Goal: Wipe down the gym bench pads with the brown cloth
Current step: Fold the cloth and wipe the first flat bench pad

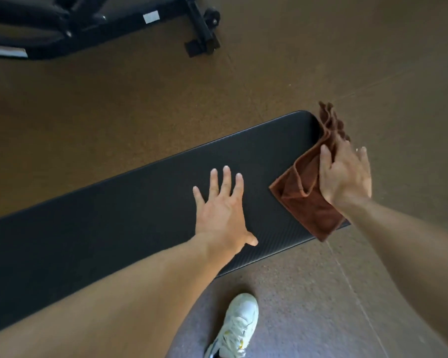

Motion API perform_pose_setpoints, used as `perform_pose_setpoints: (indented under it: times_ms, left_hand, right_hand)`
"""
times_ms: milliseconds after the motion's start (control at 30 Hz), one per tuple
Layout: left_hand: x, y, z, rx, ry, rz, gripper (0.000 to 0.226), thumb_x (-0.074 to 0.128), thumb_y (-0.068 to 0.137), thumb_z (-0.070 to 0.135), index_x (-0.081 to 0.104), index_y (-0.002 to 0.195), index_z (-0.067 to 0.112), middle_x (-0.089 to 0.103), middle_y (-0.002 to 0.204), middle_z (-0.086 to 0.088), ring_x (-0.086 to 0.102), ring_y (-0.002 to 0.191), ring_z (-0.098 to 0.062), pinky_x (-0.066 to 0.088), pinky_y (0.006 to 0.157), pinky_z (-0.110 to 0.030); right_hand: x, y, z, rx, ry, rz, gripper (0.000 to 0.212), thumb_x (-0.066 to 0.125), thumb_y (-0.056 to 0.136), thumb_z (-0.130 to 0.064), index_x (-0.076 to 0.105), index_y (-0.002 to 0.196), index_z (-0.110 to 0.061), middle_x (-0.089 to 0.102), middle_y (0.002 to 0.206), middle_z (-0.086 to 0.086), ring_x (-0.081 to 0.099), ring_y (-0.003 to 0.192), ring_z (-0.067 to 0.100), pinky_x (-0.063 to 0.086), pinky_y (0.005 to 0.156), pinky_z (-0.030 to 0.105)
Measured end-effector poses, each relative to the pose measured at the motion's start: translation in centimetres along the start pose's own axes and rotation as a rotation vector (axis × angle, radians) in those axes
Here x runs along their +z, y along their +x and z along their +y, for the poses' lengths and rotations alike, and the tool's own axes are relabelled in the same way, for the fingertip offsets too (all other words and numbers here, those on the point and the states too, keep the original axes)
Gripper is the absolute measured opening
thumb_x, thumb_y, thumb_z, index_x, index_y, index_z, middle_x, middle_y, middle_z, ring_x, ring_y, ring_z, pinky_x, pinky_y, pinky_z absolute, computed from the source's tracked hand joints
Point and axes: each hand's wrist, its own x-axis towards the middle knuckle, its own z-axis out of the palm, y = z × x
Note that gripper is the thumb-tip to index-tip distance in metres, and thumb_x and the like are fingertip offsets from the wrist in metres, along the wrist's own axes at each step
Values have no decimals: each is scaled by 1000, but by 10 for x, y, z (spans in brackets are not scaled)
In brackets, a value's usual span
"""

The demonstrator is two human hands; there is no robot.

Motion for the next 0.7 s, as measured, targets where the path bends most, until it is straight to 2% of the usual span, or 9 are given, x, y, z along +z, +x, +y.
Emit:
perform_pose_setpoints:
  times_ms: [67,100,133,200,300,400,500,567,700]
  left_hand:
    - [4,1,4,-38,24,4,146,85,63,67,-14,162,23,-21,170,-5,-23,154,-30,2,124,-63]
    - [5,1,2,-39,27,8,147,85,62,69,-13,162,24,-20,170,-5,-23,154,-30,3,125,-63]
    - [5,0,-1,-37,29,13,147,84,61,70,-13,162,25,-20,170,-4,-22,155,-29,3,125,-62]
    - [5,1,-3,-36,33,22,147,83,61,71,-13,162,25,-19,170,-4,-21,155,-30,4,125,-62]
    - [7,1,-4,-26,29,31,146,82,61,73,-12,162,25,-18,170,-5,-21,155,-30,4,125,-62]
    - [8,-2,-13,21,-14,38,142,81,65,72,-12,162,25,-22,170,-4,-24,154,-31,-1,125,-61]
    - [11,-15,-31,154,-147,65,118,74,82,62,-5,163,27,-18,171,-2,-24,155,-27,-7,126,-56]
    - [19,-35,-57,233,-284,141,97,65,95,50,1,164,28,-9,172,2,-19,156,-20,-7,128,-45]
    - [39,-92,-144,123,-449,315,82,60,101,38,8,163,29,-3,172,9,-12,157,-9,-8,121,-25]
  right_hand:
    - [-1,-6,11,168,51,-20,69,17,112,-49,44,154,0,34,167,21,21,159,32,10,132,43]
    - [-1,-11,12,229,94,-28,69,19,112,-51,49,148,0,44,160,24,33,153,38,22,128,47]
    - [-1,-15,12,260,130,-27,67,22,111,-53,54,141,-2,55,148,26,47,141,44,35,119,50]
    - [1,-23,10,218,132,-1,64,25,109,-58,55,135,-8,62,137,23,57,127,45,42,110,52]
    - [10,-37,8,55,23,31,70,27,106,-64,36,159,-19,36,167,8,41,147,36,27,126,50]
    - [21,-53,-1,63,-38,29,76,28,103,-69,22,166,-25,13,176,1,19,159,30,15,130,50]
    - [34,-71,-14,102,-71,69,79,26,104,-68,20,167,-22,5,177,1,0,163,25,2,132,49]
    - [42,-83,-28,133,-81,87,79,25,104,-68,20,167,-21,4,177,0,-5,163,23,-2,132,49]
    - [67,-119,-97,52,-105,56,73,25,106,-60,17,168,-23,2,177,-2,-8,163,22,-4,132,48]
